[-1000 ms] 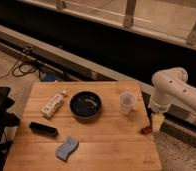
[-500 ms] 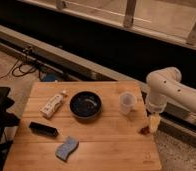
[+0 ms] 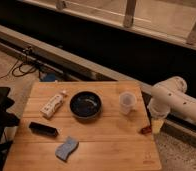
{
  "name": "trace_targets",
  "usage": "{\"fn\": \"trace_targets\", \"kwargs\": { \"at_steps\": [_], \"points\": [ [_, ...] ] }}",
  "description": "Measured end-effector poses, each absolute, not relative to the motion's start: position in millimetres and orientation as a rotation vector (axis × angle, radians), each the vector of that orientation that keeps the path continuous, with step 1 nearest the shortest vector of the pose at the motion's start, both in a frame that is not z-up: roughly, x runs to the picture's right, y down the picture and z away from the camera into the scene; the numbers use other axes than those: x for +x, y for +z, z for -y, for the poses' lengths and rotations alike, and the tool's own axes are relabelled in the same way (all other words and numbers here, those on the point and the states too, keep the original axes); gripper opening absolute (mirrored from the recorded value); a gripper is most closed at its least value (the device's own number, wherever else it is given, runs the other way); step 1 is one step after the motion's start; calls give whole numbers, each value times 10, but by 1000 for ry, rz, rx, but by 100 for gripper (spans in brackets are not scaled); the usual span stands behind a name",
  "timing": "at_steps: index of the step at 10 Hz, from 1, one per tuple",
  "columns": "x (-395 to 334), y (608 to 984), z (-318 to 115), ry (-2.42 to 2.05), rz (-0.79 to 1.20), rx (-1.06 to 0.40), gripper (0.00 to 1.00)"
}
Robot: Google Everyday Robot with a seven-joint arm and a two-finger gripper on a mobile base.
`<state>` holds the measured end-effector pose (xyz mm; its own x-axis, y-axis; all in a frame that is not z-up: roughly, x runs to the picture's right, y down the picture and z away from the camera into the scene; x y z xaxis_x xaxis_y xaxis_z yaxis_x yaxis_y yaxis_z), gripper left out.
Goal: Drag the pepper across the table
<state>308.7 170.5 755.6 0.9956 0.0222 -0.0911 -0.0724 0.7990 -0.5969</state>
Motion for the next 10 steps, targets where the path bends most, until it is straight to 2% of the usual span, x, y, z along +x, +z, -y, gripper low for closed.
{"fn": "trace_targets", "kwargs": {
  "at_steps": [10],
  "points": [
    [3394,8055,-2114,157,-57,-724,80]
  ]
}}
